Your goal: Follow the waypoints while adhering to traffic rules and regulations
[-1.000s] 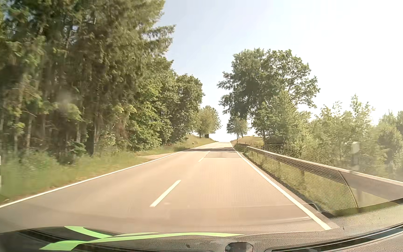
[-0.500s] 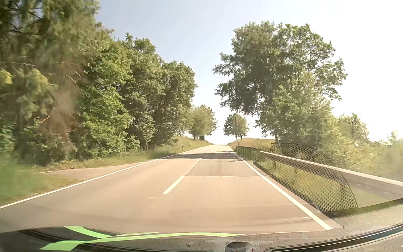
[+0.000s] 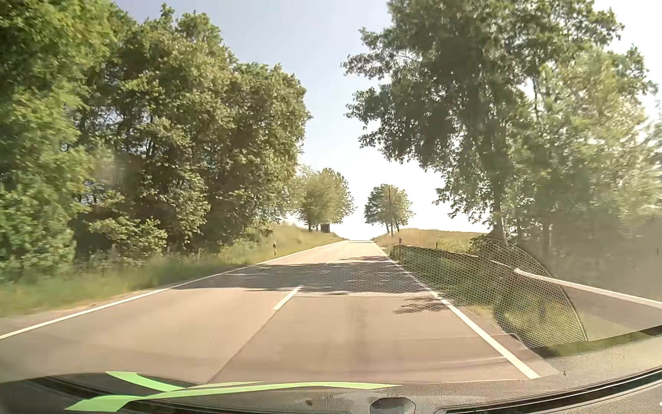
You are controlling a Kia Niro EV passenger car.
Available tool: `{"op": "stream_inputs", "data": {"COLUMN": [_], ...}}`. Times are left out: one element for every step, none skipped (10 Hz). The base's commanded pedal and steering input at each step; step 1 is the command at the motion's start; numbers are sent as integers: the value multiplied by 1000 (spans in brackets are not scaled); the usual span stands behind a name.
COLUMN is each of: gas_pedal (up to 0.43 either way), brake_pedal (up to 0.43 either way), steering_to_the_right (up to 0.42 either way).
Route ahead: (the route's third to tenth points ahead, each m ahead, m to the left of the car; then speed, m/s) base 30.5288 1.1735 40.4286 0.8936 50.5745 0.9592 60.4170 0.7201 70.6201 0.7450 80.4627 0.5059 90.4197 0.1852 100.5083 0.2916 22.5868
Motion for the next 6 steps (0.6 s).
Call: {"op": "stream_inputs", "data": {"gas_pedal": [429,421,409,409,358,350], "brake_pedal": [0,0,0,0,0,0], "steering_to_the_right": [2,2,2,1,1,0]}}
